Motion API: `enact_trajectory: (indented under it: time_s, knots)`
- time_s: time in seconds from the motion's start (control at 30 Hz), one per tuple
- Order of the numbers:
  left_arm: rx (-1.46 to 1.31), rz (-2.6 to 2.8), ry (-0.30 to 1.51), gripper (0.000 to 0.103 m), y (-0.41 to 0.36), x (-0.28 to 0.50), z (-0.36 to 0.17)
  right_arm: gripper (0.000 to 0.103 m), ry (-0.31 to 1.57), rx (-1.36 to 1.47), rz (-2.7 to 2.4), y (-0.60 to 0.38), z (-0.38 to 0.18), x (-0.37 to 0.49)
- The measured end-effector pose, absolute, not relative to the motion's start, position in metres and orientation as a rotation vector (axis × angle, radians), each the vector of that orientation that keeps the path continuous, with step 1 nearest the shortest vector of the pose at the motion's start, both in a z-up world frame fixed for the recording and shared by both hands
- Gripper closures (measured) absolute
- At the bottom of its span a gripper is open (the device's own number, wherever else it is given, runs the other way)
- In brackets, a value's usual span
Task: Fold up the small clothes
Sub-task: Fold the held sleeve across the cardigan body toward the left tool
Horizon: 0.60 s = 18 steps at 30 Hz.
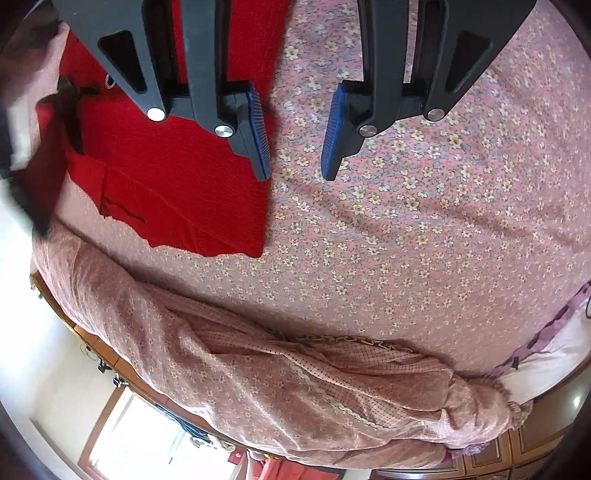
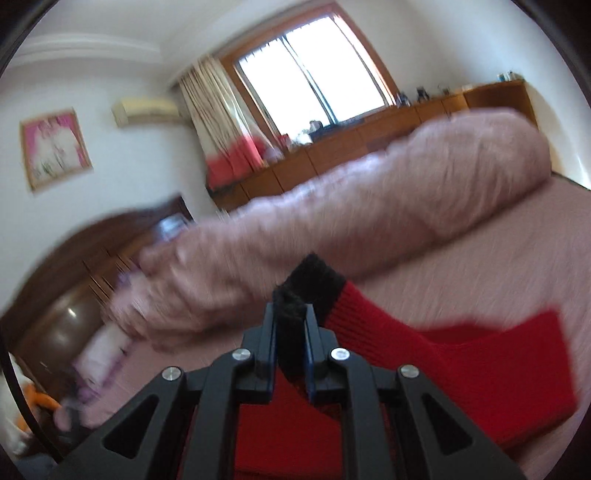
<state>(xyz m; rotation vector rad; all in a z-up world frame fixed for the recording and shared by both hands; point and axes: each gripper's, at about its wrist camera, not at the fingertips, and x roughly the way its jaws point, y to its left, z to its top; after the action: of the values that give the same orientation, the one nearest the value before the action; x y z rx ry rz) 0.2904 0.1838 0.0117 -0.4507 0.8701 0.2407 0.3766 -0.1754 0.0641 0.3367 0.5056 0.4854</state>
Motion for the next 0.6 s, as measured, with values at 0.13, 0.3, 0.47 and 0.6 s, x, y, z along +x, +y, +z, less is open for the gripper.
enact_trajectory:
  time_s: [0.13,0.3,0.47,0.6]
  knots:
    - [-0.431,0.246,0.858,0.081,0.187,0.288,0.015,0.091,0.756,0.222,0.529,-0.109,-0.012,0.396]
    - [-0.43,0.238,0.866,0.081,0.189,0.286,0.015,0.091,0.748,0.148,0.524,-0.095,-0.016,0.387]
    - [-0.434,0.237,0.867,0.081,0.188,0.286,0.015,0.091,0.629,0.156,0.573,-0.083,0.028,0.38]
    - [-0.434,0.231,0.868,0.081,0.187,0.285,0.015,0.091,0.61,0.12,0.58,-0.052,0.035,0.378]
